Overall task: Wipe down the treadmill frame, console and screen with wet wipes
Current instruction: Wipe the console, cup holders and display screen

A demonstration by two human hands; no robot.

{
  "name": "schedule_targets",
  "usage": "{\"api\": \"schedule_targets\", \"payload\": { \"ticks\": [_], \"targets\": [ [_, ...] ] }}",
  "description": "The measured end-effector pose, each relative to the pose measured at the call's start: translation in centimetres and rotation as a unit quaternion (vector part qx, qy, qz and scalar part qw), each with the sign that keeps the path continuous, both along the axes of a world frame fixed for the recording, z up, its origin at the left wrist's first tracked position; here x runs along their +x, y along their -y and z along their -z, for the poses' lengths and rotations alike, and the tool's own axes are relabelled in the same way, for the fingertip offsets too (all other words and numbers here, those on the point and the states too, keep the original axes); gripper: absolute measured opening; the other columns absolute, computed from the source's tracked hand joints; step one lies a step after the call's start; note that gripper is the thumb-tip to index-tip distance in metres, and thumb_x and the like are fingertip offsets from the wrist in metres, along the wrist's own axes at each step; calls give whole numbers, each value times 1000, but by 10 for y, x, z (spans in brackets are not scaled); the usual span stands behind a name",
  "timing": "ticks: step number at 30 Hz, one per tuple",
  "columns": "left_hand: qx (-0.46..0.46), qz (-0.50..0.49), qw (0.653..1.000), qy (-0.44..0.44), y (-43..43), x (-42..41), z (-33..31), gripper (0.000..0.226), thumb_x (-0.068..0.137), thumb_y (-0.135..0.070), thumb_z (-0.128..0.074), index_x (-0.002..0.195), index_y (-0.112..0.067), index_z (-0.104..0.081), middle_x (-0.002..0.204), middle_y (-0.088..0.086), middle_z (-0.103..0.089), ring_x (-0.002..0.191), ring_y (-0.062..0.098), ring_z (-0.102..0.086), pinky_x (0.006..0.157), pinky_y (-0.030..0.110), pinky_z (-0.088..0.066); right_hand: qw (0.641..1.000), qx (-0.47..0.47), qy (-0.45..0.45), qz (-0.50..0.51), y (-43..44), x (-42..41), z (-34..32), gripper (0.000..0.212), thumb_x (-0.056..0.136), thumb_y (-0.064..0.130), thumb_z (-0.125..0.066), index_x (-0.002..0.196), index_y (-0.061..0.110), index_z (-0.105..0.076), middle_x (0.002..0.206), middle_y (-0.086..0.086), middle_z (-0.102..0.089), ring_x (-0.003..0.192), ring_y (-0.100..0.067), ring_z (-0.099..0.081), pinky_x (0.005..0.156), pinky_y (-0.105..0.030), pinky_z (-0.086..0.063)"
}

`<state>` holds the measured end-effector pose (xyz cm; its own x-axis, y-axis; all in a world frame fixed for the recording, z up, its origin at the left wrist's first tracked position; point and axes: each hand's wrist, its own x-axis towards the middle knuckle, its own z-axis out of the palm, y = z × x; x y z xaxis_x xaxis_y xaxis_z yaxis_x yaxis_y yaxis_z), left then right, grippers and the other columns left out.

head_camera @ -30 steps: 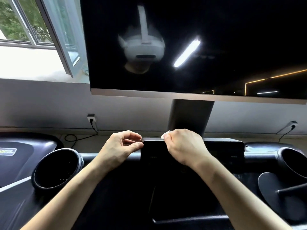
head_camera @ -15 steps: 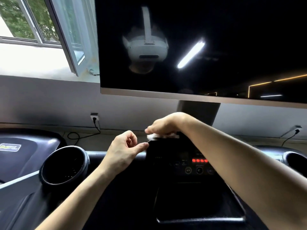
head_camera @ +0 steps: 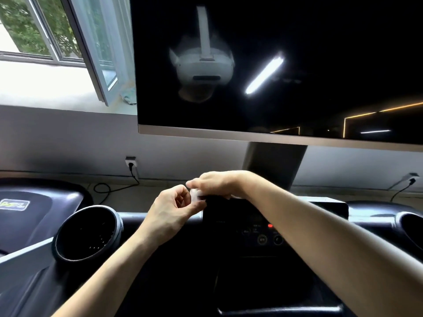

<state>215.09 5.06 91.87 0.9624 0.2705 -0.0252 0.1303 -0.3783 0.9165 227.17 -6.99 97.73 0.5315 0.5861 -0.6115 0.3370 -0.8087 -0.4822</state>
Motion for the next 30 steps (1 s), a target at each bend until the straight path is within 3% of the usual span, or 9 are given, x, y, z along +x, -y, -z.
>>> {"api": "schedule_targets", "payload": {
  "ticks": [3,6,8,13,17,20,23,26,30],
  "targets": [
    [0,5,1000,-8,0,-1,-2,47,83,-44,-82,68,-16,-48,55,-12,-42,53,5,-33,51,18,-31,998,43,47,-22,14,-7,6,44,108,30,-36,71,21,-58,79,2,-58,72,-14,-53,67,-28,-41],
    [7,10,1000,-3,-1,-1,-1,44,81,-40,-84,69,-14,-51,53,-14,-43,52,5,-34,51,17,-33,993,22,105,-57,45,-13,7,37,109,35,-29,97,35,-64,107,2,-66,103,-21,-59,94,-38,-46],
    [16,12,1000,0,-3,1,-1,42,80,-38,-85,69,-14,-53,53,-14,-45,52,4,-36,52,17,-34,987,14,148,-57,66,-24,3,39,110,44,-24,111,31,-61,118,1,-65,113,-23,-58,102,-43,-43],
    [30,17,999,3,-4,5,1,37,79,-39,-87,71,-15,-59,59,-10,-52,56,6,-43,55,17,-38,950,7,312,9,93,-56,13,61,102,64,-23,122,21,-61,116,-3,-64,114,-26,-58,99,-42,-45],
    [-10,37,999,-6,-9,7,-2,42,71,-49,-88,75,-16,-63,65,8,-62,61,12,-50,61,27,-43,911,65,406,34,64,-79,32,65,100,64,-18,105,18,-64,103,-6,-68,101,-28,-62,92,-40,-44],
    [22,41,999,-18,-8,9,-2,33,76,-44,-89,77,-22,-65,75,18,-68,63,14,-54,66,33,-47,903,94,414,62,88,-73,32,59,103,56,-15,95,23,-63,95,3,-68,96,-23,-63,93,-37,-44],
    [38,36,999,-14,-5,8,-3,26,80,-36,-87,78,-23,-64,76,18,-68,61,11,-51,64,29,-45,880,32,458,123,134,-61,37,62,105,50,-14,89,24,-68,89,5,-72,94,-18,-66,97,-35,-43],
    [20,35,999,-30,-8,7,-1,31,77,-43,-88,76,-23,-65,72,15,-66,61,11,-51,66,31,-48,844,-30,497,199,147,-54,44,61,102,44,-22,71,19,-68,77,1,-71,83,-24,-69,95,-38,-43],
    [7,38,998,-48,-11,9,-4,35,74,-44,-90,73,-18,-66,64,2,-63,61,13,-53,68,34,-48,856,-11,467,220,105,-53,42,53,97,43,-32,92,19,-79,102,0,-68,101,-27,-59,98,-41,-38]
  ]
}}
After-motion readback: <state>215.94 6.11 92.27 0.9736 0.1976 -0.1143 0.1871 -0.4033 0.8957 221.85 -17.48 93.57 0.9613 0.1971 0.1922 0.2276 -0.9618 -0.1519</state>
